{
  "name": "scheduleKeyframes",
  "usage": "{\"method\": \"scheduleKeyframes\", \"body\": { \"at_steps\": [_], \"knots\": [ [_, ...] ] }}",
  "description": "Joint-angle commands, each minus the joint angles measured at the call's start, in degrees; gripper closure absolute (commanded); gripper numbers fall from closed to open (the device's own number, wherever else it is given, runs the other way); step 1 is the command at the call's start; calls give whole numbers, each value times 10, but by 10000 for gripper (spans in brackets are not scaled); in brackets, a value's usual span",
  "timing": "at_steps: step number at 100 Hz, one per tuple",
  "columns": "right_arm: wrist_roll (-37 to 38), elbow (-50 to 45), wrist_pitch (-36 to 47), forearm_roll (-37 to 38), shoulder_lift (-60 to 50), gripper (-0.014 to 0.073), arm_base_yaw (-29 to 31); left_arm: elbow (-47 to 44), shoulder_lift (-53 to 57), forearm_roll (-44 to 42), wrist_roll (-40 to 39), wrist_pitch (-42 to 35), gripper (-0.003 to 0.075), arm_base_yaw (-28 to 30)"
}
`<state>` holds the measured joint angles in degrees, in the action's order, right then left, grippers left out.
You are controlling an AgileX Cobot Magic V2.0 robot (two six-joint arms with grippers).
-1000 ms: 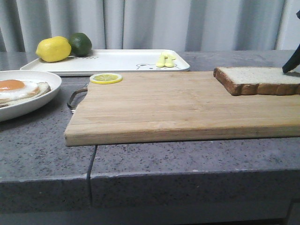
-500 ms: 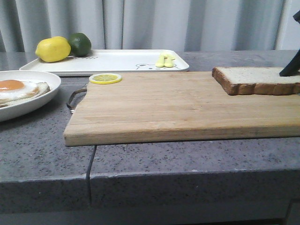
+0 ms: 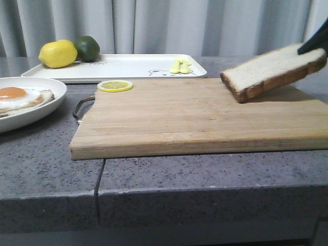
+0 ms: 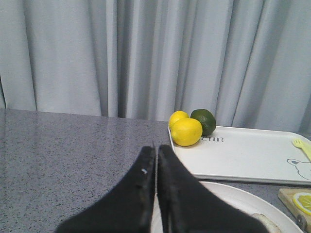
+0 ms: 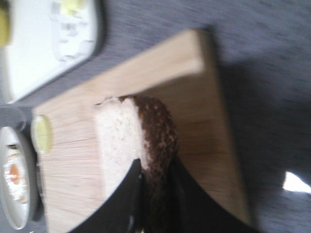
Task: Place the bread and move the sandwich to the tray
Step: 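Lift the bread and carry it over the egg toast on the plate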
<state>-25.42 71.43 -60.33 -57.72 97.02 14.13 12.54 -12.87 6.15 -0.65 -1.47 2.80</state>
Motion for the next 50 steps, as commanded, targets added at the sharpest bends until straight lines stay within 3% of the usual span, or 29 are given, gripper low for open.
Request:
{"method": "scheduleKeyframes", "body": {
  "at_steps": [1,21,50],
  "knots": [
    [-12,25,-15,-64,-39,657,-24,22,-9,4,-1,-48,740,0],
    [-12,33,28,-138,-40,657,-135,22,-9,4,-1,-48,740,0],
    [-14,34,184,-229,-23,657,-330,22,-9,4,-1,-48,740,0]
  ]
}}
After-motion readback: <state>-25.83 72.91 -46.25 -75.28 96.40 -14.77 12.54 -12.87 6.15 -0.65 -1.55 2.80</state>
